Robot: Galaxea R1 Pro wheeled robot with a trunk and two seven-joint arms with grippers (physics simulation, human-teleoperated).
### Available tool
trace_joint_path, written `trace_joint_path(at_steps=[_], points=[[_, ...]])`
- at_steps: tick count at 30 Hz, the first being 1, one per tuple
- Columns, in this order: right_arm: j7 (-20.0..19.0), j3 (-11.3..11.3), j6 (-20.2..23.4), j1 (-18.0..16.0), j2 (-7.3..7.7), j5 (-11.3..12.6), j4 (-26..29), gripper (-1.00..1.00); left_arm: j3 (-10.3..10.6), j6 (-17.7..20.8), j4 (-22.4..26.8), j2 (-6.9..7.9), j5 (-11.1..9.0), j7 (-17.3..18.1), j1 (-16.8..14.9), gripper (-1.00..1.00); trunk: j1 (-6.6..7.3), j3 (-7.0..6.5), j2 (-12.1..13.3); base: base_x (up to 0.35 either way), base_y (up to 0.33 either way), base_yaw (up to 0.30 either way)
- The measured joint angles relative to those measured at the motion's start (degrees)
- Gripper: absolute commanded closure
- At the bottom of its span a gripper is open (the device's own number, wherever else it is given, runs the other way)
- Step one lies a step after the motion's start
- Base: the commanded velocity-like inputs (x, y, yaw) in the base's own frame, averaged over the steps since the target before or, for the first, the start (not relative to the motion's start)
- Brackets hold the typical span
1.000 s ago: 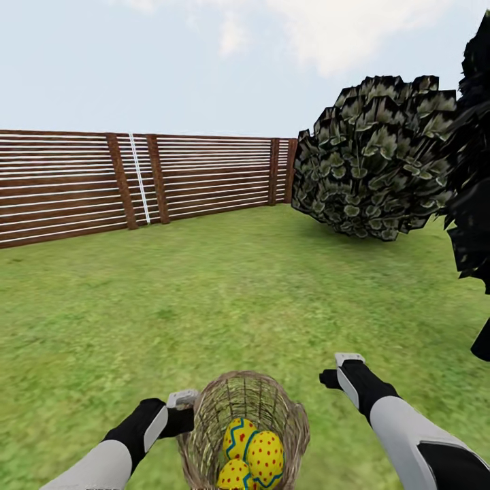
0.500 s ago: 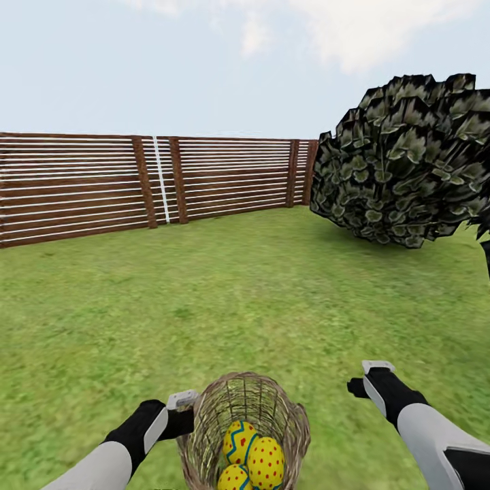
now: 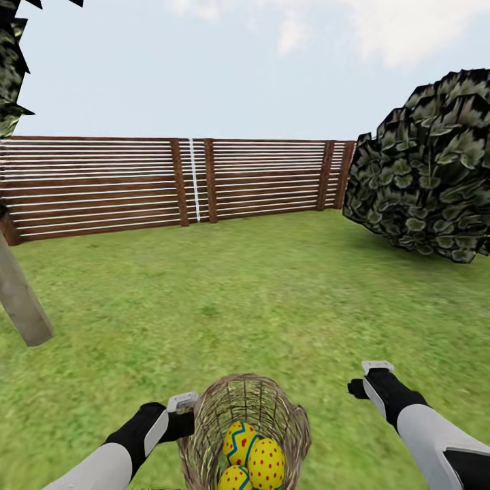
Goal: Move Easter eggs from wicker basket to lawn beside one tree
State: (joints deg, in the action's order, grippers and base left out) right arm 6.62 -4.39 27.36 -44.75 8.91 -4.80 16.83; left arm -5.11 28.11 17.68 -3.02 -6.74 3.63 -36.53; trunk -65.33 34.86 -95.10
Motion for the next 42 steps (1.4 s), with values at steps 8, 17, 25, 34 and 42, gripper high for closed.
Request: trace_joint_path(at_steps=[8,17,25,34,42], points=[[-0.28,0.06,0.00,0.20,-0.05,-0.14,0.00,-1.00,-0.03,0.00,-0.02,-0.09,-0.15,0.01,0.00,1.00,1.76,-1.44,3.21,0.000,0.000,0.257],[-0.29,0.09,-0.26,1.24,-0.15,-3.05,0.00,-1.00,0.06,0.06,-0.10,-0.53,0.21,0.00,0.01,1.00,1.76,-1.43,3.23,0.000,0.000,0.294],[-0.19,0.09,-0.16,1.51,-0.09,-3.08,-0.86,-1.00,-0.04,0.06,-0.10,-0.52,0.04,0.01,0.00,1.00,1.76,-0.96,3.23,0.000,0.000,0.219],[-0.17,0.09,-0.16,1.51,-0.14,-3.08,-0.86,-1.00,0.01,0.05,-0.11,-0.45,0.12,0.00,0.00,1.00,1.76,-0.28,3.23,0.000,0.000,0.189],[-0.35,0.08,-0.16,1.60,-0.17,-3.08,-1.31,-1.00,-0.03,0.04,-0.10,-0.44,0.01,0.00,0.00,1.00,1.76,0.37,3.23,0.000,0.000,0.179]])
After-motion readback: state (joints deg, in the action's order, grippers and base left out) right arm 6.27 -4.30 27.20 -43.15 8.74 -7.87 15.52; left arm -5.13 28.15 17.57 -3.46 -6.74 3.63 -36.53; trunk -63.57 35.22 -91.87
